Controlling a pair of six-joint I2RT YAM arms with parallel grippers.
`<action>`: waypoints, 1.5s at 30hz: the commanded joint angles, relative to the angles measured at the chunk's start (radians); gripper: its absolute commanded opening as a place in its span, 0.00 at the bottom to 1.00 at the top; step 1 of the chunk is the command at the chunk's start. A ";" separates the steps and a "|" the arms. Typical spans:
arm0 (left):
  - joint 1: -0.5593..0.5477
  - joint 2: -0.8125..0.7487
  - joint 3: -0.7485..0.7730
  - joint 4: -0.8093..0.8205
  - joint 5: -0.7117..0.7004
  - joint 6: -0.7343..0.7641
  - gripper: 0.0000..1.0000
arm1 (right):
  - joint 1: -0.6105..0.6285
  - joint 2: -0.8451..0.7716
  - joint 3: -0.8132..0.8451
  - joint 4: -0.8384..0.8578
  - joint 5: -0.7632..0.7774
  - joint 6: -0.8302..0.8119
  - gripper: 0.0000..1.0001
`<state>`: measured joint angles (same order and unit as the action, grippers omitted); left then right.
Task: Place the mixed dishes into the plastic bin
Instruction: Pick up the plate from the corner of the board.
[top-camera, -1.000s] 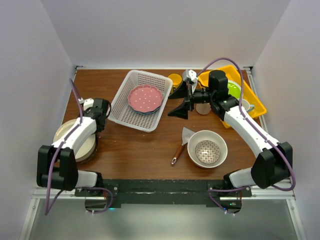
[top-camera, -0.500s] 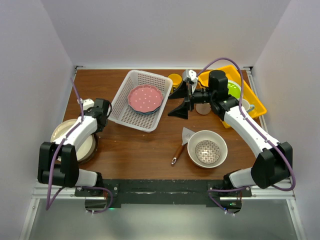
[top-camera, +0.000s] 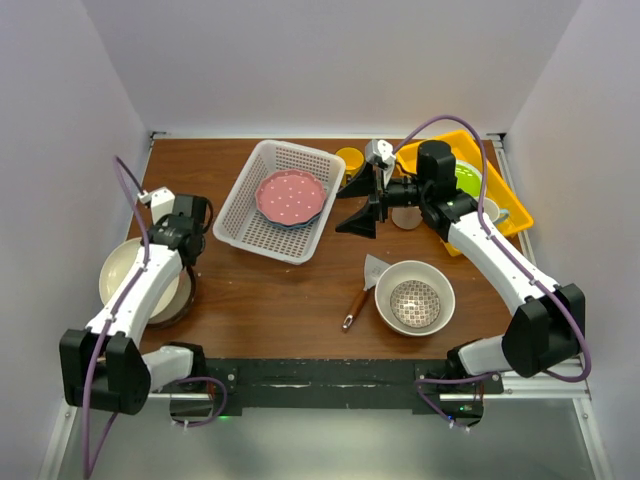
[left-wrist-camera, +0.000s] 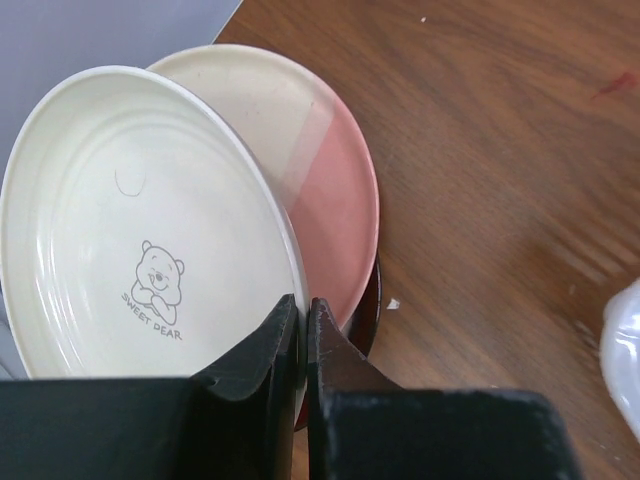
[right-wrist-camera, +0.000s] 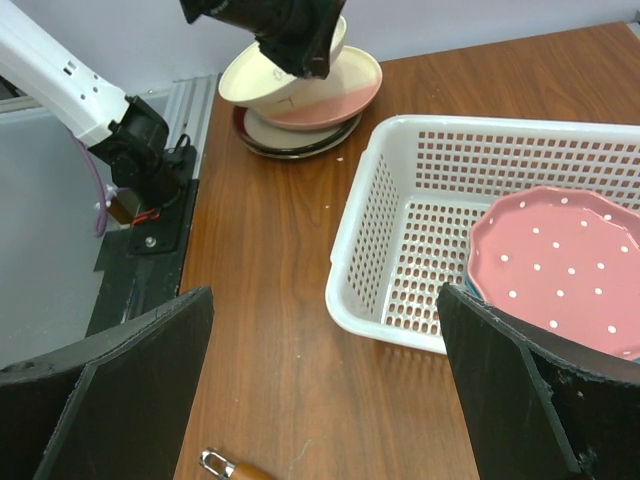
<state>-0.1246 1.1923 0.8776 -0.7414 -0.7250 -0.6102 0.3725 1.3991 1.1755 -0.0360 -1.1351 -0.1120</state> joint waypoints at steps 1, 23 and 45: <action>0.005 -0.069 0.067 -0.007 0.007 0.003 0.00 | -0.003 -0.035 -0.002 0.031 0.014 0.005 0.98; -0.130 -0.223 0.135 0.183 0.488 0.395 0.00 | -0.026 -0.032 0.010 -0.001 0.032 -0.034 0.98; -0.447 -0.307 0.009 0.392 0.509 0.604 0.00 | -0.047 -0.011 0.012 0.001 0.054 -0.019 0.98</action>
<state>-0.5003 0.9115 0.9047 -0.4553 -0.1623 -0.0643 0.3359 1.3994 1.1751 -0.0456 -1.1034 -0.1314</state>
